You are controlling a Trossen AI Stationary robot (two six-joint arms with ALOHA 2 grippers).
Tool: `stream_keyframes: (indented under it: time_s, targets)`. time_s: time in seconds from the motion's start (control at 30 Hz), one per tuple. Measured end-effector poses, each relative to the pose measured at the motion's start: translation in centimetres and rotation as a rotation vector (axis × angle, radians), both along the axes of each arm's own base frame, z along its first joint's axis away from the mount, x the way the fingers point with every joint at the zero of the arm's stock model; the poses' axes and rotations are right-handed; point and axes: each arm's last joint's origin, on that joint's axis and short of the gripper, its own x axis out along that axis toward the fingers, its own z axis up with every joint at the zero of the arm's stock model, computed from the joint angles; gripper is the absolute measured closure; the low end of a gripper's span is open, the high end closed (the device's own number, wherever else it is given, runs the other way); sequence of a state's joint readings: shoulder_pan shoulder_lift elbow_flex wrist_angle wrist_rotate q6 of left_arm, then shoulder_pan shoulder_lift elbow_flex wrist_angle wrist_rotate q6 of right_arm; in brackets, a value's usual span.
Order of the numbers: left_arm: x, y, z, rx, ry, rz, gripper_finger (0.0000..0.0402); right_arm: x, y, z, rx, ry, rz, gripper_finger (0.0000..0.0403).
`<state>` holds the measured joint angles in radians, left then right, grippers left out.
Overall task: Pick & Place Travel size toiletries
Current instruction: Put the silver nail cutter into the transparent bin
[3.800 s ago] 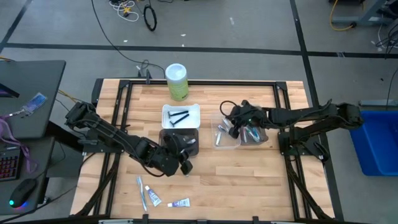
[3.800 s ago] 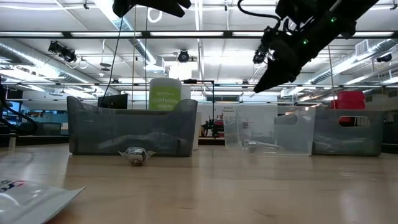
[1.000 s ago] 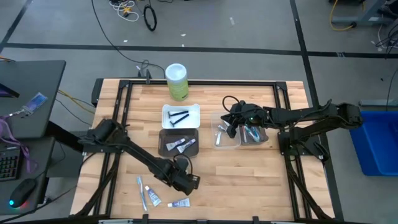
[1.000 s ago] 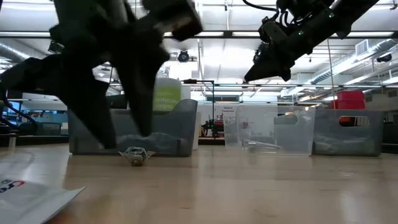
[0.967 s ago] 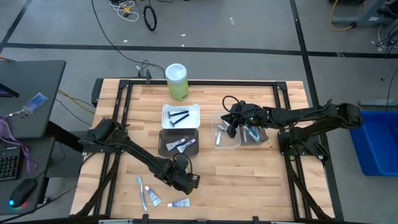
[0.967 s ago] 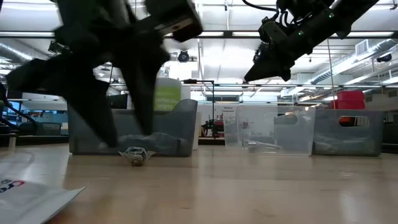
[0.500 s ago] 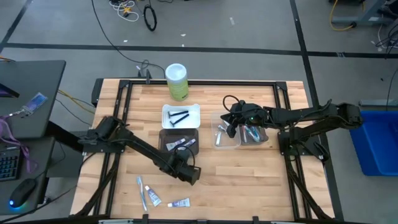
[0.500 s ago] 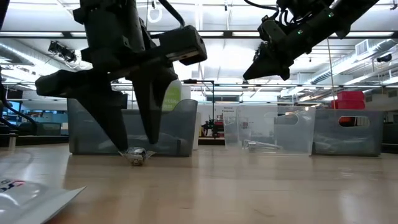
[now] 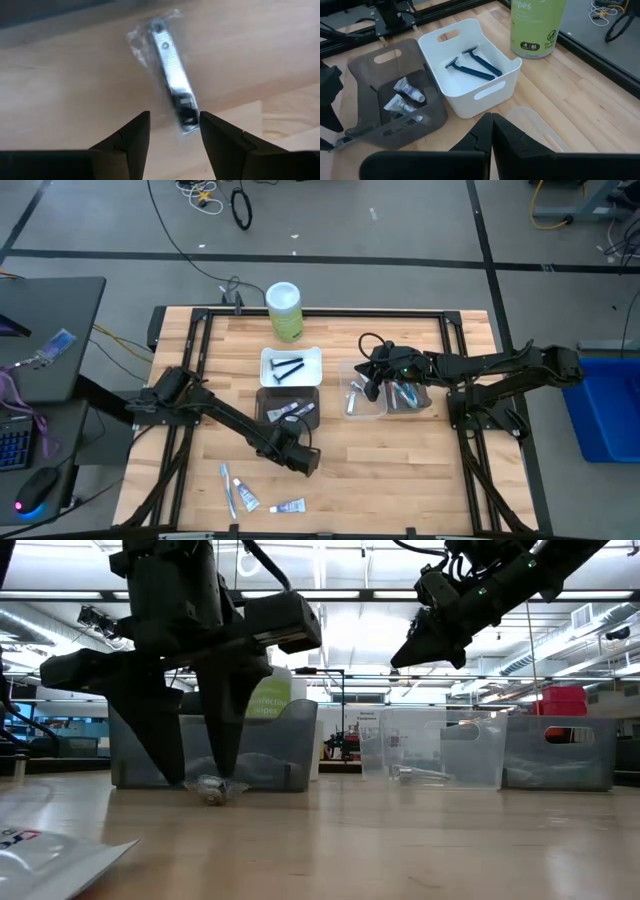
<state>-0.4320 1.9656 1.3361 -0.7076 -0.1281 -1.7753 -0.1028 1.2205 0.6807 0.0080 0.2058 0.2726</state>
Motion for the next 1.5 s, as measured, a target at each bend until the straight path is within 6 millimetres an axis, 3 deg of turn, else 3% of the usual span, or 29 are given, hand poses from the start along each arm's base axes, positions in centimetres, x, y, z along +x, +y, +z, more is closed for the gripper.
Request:
stream_keyframes:
  time_s: [0.37, 0.6, 0.8, 1.0, 1.07, 1.3, 1.5]
  targets:
    - [0.2, 0.0, 0.0, 0.010, -0.032, 0.026, 0.0221, 0.0, 0.0, 0.0, 0.000, 0.000, 0.000, 0.0389]
    - [0.6, -0.1, -2.3, -0.006, 0.047, 0.011, 0.0221, 0.0, 0.0, 0.0, 0.000, 0.000, 0.000, 0.0389]
    - [0.7, -0.1, -2.5, -0.017, 0.087, -0.026, 0.0242, 0.0, 0.0, 0.0, 0.000, 0.001, 0.000, 0.0389]
    - [1.2, -0.4, -1.4, 0.015, 0.103, -0.126, 0.0322, 0.0, 0.0, 0.0, 0.000, -0.001, 0.000, 0.0389]
    - [2.2, -1.0, -0.7, 0.025, 0.028, -0.183, 0.0339, 0.0, 0.0, 0.0, -0.002, -0.002, 0.001, 0.0389]
    - [4.4, -2.2, 3.6, 0.137, -0.147, -0.353, 0.0338, 0.0, 0.1, -0.1, -0.075, 0.033, 0.072, 0.0390]
    - [5.2, -2.0, 6.0, 0.265, -0.195, -0.430, 0.0333, 0.1, 1.0, -0.1, -0.065, 0.032, 0.297, 0.0390]
